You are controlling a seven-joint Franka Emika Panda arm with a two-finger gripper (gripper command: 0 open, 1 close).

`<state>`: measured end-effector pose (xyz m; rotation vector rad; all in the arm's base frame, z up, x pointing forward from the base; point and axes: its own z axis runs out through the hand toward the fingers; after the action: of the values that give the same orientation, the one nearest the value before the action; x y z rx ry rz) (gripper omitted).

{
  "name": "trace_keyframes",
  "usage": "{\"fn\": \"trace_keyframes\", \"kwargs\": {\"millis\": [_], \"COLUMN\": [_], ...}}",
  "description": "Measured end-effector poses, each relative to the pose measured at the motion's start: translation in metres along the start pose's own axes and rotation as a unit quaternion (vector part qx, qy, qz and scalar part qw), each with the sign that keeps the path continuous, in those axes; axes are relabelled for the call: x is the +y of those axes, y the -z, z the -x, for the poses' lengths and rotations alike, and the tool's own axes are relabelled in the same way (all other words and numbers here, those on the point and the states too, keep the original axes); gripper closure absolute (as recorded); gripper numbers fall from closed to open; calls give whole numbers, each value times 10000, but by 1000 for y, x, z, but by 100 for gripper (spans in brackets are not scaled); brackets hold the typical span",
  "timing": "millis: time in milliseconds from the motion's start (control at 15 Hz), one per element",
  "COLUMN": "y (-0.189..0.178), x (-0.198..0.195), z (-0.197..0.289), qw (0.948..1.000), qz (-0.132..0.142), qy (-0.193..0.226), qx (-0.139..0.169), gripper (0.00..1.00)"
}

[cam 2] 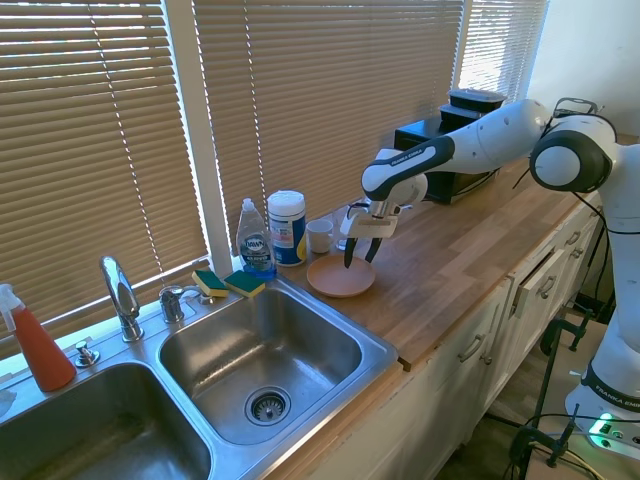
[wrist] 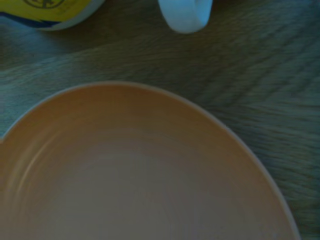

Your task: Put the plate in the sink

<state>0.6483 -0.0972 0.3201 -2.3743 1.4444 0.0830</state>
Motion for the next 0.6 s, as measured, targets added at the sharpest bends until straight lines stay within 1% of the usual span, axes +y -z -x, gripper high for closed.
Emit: {"fn": "trace_keyframes", "kwargs": {"millis": [600], "y": [-4], "x": [8], "z": [-11], "qw": [9999], "qz": [-48], "qy": [-79], "qx": [-124], "gripper": [100]}}
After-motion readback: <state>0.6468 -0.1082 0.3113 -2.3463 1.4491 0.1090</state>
